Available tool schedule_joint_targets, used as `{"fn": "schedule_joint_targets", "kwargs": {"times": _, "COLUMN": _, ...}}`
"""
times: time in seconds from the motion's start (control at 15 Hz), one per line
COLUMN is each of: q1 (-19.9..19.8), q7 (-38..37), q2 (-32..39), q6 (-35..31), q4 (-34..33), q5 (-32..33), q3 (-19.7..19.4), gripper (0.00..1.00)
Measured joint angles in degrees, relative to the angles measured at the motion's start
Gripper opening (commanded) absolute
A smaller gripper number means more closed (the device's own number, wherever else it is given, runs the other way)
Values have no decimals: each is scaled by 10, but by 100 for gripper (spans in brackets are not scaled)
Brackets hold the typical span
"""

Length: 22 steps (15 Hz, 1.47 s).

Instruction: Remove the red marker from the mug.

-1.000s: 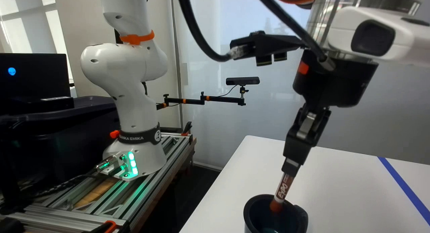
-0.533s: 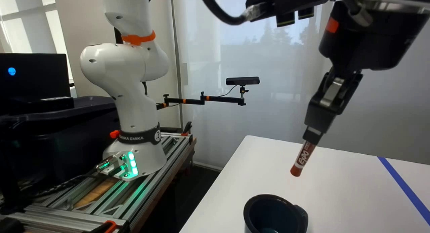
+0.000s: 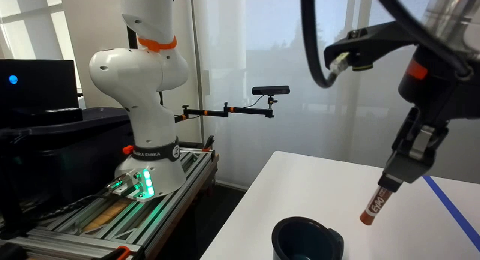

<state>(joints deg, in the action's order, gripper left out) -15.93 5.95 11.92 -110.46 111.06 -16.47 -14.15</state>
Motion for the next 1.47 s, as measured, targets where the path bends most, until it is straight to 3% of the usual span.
{"fn": "schedule_joint_targets", "kwargs": {"times": 0.53, "q1": 3, "q7": -37, "q2": 62, "q6": -133, "q4": 2, "q5": 8, "q3": 13, "gripper": 5}}
{"fn": "schedule_joint_targets", "kwargs": {"times": 1.0, "q1": 29, "q7": -142, "q2": 81, "q6": -401, "q4": 55, "q5": 102, "q3": 0, "gripper": 5}}
{"fn": "schedule_joint_targets", "kwargs": {"times": 1.2, "q1": 51, "q7": -183, "q2": 85, "q6": -478, "q4": 85, "q5": 146, "q3": -15, "gripper": 5}}
{"fn": "schedule_joint_targets", "kwargs": {"times": 1.47, "q1": 65, "q7": -186, "q2": 91, "q6": -565, "q4": 125, "q5": 157, "q3": -20, "gripper": 5}}
